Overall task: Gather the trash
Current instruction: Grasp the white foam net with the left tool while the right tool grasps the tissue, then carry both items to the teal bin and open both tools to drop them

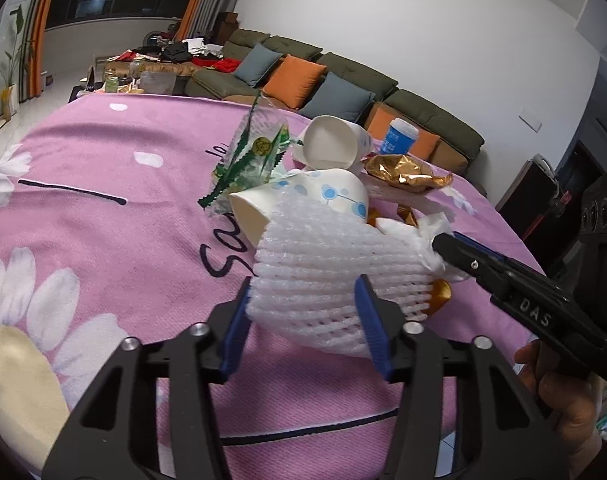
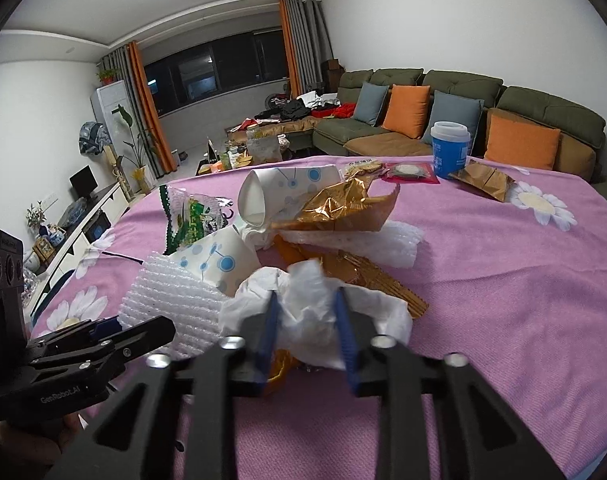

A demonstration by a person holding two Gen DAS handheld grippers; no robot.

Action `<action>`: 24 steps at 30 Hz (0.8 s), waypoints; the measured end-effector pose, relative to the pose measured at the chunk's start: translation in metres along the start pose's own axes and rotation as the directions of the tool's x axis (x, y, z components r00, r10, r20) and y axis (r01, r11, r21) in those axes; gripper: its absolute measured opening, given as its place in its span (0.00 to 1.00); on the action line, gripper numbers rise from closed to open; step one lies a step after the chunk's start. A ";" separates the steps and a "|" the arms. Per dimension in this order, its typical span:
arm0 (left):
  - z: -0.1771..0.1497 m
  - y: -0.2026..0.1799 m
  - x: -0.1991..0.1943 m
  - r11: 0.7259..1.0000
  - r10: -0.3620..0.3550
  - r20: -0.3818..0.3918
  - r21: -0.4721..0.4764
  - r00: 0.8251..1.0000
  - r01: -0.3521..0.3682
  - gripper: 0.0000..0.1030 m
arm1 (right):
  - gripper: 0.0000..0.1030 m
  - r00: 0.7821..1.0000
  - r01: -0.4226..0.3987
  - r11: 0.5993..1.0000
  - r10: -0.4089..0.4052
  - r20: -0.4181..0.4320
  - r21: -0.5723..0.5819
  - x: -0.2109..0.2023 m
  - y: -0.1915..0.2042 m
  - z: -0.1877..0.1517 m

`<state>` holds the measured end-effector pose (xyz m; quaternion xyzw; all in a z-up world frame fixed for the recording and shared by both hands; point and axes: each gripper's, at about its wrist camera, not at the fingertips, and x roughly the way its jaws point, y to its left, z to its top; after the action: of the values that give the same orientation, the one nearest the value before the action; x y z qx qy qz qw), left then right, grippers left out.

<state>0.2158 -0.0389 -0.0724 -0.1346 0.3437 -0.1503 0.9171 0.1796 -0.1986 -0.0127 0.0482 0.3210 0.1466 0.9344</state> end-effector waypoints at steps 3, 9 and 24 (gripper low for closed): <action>0.001 -0.003 -0.008 1.000 -0.020 0.022 0.010 1.000 0.020 0.29 | 0.08 1.000 -0.001 1.000 0.001 0.014 0.006 -0.005 0.000 0.000; 0.001 -0.006 -0.031 0.997 -0.070 0.061 0.027 0.996 0.069 0.17 | 0.05 0.998 -0.010 1.000 0.009 0.055 0.021 -0.020 0.000 0.006; 0.021 0.014 -0.141 1.000 -0.017 0.299 0.007 0.954 0.016 0.16 | 0.05 0.978 -0.090 0.995 0.095 0.185 -0.040 -0.060 0.037 0.037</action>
<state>0.1313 0.0293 0.0208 -0.1567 0.1995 -0.1367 0.9576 0.1482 -0.1811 0.0581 0.0618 0.2271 0.1898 0.9532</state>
